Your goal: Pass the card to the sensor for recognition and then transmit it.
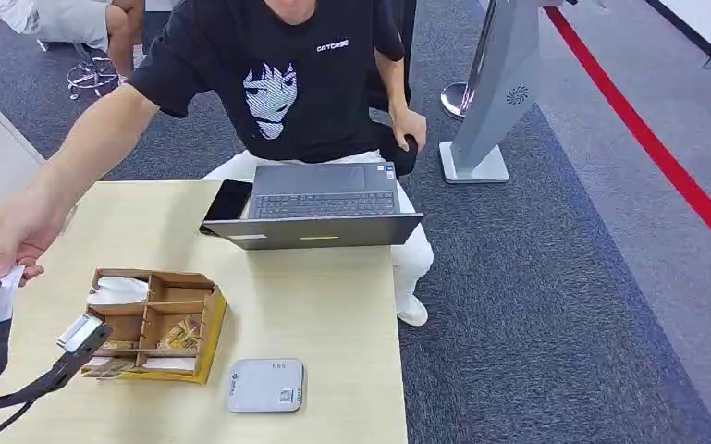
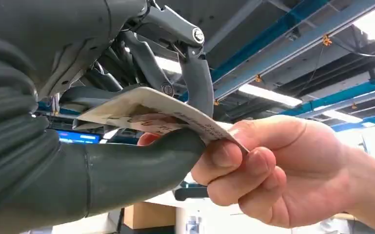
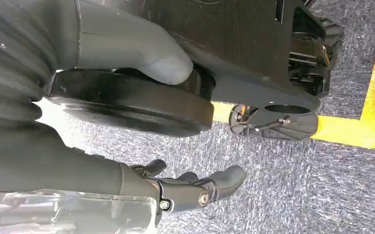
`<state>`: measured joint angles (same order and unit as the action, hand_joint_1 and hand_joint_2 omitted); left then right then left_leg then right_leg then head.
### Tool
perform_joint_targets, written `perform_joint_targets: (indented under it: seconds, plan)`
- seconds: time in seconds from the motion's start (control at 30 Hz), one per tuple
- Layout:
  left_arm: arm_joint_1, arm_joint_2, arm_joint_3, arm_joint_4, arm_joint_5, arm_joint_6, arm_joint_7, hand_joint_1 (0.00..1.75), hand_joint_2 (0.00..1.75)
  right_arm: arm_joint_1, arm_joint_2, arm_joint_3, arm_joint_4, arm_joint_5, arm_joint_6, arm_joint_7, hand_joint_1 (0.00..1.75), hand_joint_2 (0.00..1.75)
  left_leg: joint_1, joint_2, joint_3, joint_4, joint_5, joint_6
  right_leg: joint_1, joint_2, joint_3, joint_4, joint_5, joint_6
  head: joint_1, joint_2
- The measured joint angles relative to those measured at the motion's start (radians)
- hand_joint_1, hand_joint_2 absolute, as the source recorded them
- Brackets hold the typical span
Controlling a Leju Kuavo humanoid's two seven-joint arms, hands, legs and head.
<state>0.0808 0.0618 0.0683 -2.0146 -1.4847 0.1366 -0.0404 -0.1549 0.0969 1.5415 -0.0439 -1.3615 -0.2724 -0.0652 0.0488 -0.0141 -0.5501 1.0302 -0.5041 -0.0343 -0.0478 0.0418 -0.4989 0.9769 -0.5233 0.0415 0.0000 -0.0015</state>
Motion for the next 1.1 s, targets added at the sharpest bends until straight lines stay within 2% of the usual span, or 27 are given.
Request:
perform_joint_targets:
  seconds: [0.17,0.2,0.23,0.57,0.73,0.97,1.0,1.07,1.1]
  plan:
    - [-0.001,-0.005,0.007,0.0,0.0,0.0,-0.003,1.75,1.75,0.0,0.0,0.0,0.0,0.001,0.0,0.0,0.0,1.75,0.0,0.001,0.0,0.0,0.0,0.0,0.0,0.001,-0.001,0.0,0.0,0.0,0.0,0.0]
    - [-0.001,-0.006,0.008,0.0,0.0,0.0,-0.003,0.33,1.75,0.0,0.0,0.0,0.0,0.002,0.0,0.0,0.0,1.75,0.0,0.001,0.0,0.0,0.0,0.0,0.0,0.001,-0.001,0.0,0.0,0.0,0.0,0.0]
    - [-0.001,-0.007,0.009,0.0,0.0,0.0,-0.003,0.0,1.75,0.0,0.0,0.0,0.0,0.002,0.0,0.0,0.0,1.75,0.0,0.001,0.0,0.0,-0.001,0.0,0.0,0.002,-0.001,0.0,0.0,0.0,0.0,0.0]
    - [0.002,-0.029,0.023,0.0,-0.007,0.014,-0.019,0.0,1.75,0.0,0.0,0.0,0.0,0.002,0.0,0.001,0.0,1.75,0.0,0.0,0.0,0.0,0.0,0.0,0.0,0.0,0.0,0.0,0.0,0.0,0.0,0.0]
    - [0.01,-0.054,0.026,-0.005,0.007,0.048,-0.027,0.0,1.75,0.0,0.0,0.0,0.0,0.001,0.0,0.001,0.0,1.75,0.0,0.0,0.0,0.0,0.0,0.0,0.0,0.0,0.001,0.0,0.0,0.0,0.0,0.0]
    - [0.015,-0.082,0.034,-0.018,0.021,0.054,-0.034,0.0,1.75,0.0,0.0,0.0,0.0,0.001,0.0,0.002,0.0,1.75,0.0,0.0,0.0,0.0,0.0,0.0,0.0,0.0,0.0,0.0,0.0,0.0,0.0,0.0]
    - [0.015,-0.086,0.036,-0.018,0.033,0.053,-0.037,0.0,0.0,0.0,0.0,0.0,0.0,0.0,0.0,0.002,0.0,1.75,0.0,0.0,0.0,0.0,0.0,0.0,0.0,0.0,0.0,0.0,0.0,0.0,0.0,0.0]
    - [0.015,-0.1,0.042,-0.02,0.08,0.029,-0.049,0.0,0.0,0.0,0.0,0.0,0.0,-0.004,0.0,0.001,0.0,1.75,0.0,0.0,0.0,0.0,0.0,0.0,0.0,0.0,0.0,0.0,0.0,0.0,0.0,0.0]
    - [0.017,-0.107,0.044,-0.024,0.127,-0.009,-0.06,0.0,0.0,0.0,0.0,0.0,0.0,-0.008,0.0,0.001,0.0,1.75,0.0,0.0,0.0,0.0,0.0,0.0,0.0,0.0,0.0,0.0,0.0,0.0,0.0,0.0]
